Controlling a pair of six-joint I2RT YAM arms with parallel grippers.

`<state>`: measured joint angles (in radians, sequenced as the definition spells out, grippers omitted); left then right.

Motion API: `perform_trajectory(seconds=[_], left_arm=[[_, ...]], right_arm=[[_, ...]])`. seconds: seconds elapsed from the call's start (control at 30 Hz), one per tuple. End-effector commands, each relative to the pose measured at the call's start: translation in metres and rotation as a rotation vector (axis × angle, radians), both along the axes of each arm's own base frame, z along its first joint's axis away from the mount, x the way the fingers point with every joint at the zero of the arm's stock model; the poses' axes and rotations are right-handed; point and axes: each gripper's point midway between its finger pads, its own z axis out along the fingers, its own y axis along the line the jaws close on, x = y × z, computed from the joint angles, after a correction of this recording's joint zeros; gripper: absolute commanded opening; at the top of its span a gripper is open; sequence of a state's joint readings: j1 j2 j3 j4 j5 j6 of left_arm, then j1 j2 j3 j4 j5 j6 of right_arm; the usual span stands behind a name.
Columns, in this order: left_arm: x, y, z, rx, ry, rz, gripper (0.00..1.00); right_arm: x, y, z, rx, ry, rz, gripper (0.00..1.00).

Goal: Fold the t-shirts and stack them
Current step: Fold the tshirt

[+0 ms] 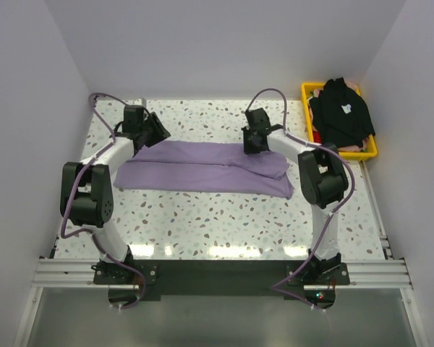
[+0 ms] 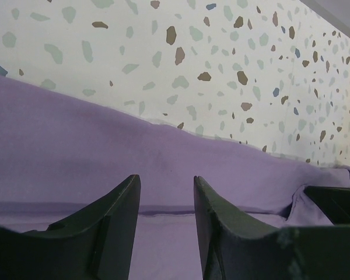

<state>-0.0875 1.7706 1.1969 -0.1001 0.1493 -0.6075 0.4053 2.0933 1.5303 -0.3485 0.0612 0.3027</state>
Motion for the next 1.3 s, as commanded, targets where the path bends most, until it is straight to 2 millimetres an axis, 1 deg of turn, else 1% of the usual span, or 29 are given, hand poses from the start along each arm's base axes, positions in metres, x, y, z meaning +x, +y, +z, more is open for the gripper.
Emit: perform_trajectory(seconds=[0.0,0.03,0.07,0.2,0.27,0.33,0.37,0.43,0.47,0.5,0.53,0.6,0.63,0.67,0.83,0.87,0.9,0.97,1.03,1.07,1.1,1.13,1.2,1.27], left_arm=[[0.004,-0.001,0.024,-0.001,-0.055,-0.018,0.46],[0.004,-0.001,0.024,-0.001,-0.055,-0.018,0.46],[0.004,0.0,0.024,0.0,-0.055,-0.015,0.46],[0.002,0.001,0.019,0.004,-0.039,-0.001,0.46],[0.001,0.005,0.013,0.013,-0.02,0.02,0.46],[-0.001,0.008,0.008,0.019,0.002,0.04,0.46],[-0.002,0.01,0.005,0.029,0.011,0.053,0.46],[-0.003,0.014,-0.001,0.035,0.026,0.074,0.46],[-0.003,0.015,-0.003,0.038,0.034,0.081,0.46],[-0.004,0.016,-0.006,0.039,0.042,0.088,0.46],[-0.004,0.018,-0.009,0.046,0.051,0.099,0.46],[-0.006,0.022,-0.013,0.051,0.063,0.121,0.45],[-0.007,0.025,-0.016,0.06,0.072,0.137,0.45],[-0.009,0.026,-0.02,0.061,0.081,0.143,0.45],[-0.014,0.031,-0.033,0.045,0.108,0.176,0.44],[-0.015,0.031,-0.035,0.043,0.113,0.175,0.44],[-0.015,0.032,-0.038,0.047,0.119,0.175,0.44],[-0.017,0.033,-0.044,0.052,0.135,0.181,0.44],[-0.019,0.036,-0.05,0.05,0.151,0.19,0.43],[-0.021,0.037,-0.055,0.049,0.162,0.194,0.43],[-0.022,0.04,-0.056,0.045,0.163,0.203,0.43],[-0.023,0.045,-0.06,0.06,0.169,0.226,0.42],[-0.025,0.048,-0.065,0.062,0.179,0.234,0.4],[-0.028,0.051,-0.068,0.074,0.189,0.248,0.38]], right_arm=[[-0.003,0.003,0.023,0.029,-0.036,-0.007,0.06],[-0.004,0.004,0.03,0.045,-0.046,-0.014,0.01],[-0.007,0.004,0.028,0.054,-0.039,-0.013,0.0],[-0.02,0.013,0.039,0.111,-0.048,-0.009,0.0],[-0.027,0.014,0.046,0.13,-0.062,-0.009,0.0],[-0.032,0.021,0.051,0.154,-0.074,-0.001,0.0],[-0.038,0.022,0.055,0.161,-0.08,0.001,0.0],[-0.045,0.03,0.059,0.178,-0.09,0.012,0.0],[-0.05,0.031,0.056,0.178,-0.084,0.015,0.0],[-0.054,0.035,0.061,0.185,-0.093,0.023,0.0],[-0.06,0.036,0.057,0.185,-0.086,0.029,0.0],[-0.066,0.042,0.059,0.2,-0.093,0.036,0.0],[-0.071,0.043,0.054,0.199,-0.083,0.038,0.0],[-0.077,0.048,0.054,0.215,-0.074,0.058,0.0],[-0.092,0.054,0.046,0.236,-0.065,0.063,0.0],[-0.097,0.059,0.045,0.241,-0.064,0.076,0.0],[-0.097,0.06,0.047,0.249,-0.075,0.077,0.0],[-0.104,0.063,0.045,0.251,-0.073,0.089,0.0],[-0.109,0.063,0.042,0.246,-0.072,0.092,0.0],[-0.11,0.063,0.044,0.249,-0.079,0.092,0.0],[-0.111,0.064,0.046,0.256,-0.087,0.095,0.0],[-0.114,0.062,0.042,0.25,-0.082,0.092,0.0],[-0.115,0.062,0.048,0.262,-0.101,0.093,0.0],[-0.119,0.058,0.045,0.263,-0.103,0.087,0.0]])
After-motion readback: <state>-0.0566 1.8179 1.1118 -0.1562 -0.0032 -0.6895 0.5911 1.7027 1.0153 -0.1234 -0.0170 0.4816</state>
